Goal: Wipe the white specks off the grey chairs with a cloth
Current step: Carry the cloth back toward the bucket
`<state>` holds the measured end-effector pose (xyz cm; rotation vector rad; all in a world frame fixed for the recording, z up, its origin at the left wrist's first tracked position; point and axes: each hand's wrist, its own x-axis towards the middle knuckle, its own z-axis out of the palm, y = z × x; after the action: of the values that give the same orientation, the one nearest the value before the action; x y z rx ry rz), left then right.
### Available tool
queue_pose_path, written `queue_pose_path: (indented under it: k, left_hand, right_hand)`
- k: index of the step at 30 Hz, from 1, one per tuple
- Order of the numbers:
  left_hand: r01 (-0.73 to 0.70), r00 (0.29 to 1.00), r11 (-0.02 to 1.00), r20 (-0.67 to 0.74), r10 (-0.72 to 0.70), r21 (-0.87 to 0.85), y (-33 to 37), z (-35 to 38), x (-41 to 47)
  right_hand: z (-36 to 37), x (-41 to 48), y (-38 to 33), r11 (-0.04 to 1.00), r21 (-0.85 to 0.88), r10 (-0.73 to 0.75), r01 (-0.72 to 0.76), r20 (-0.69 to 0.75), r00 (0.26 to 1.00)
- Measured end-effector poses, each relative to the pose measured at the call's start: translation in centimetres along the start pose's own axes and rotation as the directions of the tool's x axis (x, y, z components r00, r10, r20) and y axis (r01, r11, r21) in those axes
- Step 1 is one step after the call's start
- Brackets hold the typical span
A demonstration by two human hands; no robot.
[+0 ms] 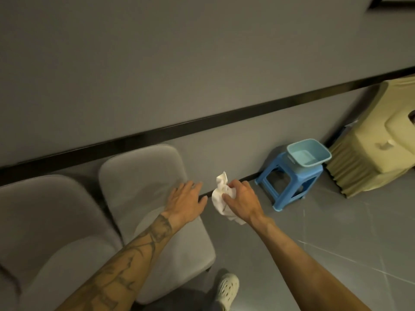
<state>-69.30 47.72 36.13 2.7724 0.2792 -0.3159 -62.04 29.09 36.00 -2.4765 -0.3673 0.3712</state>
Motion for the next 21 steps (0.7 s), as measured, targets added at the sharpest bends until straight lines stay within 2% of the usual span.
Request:
queue_pose_path:
  k: [10, 21]
  left_hand:
    - [0.019, 0.998, 0.998, 0.053, -0.016, -0.058, 13.5, 2.4, 20.0]
    - [0.086, 0.995, 0.993, 0.046, -0.083, -0.078, 26.4, 4.1, 35.0]
  right_hand:
    - [-12.0, 17.1, 13.7, 0.995, -0.089, 0.057, -0.055, 0.024, 0.998]
    - [-21.7, 32.6, 27.0, 0.989, -0.141, -0.012, 0.031, 0.135, 0.991]
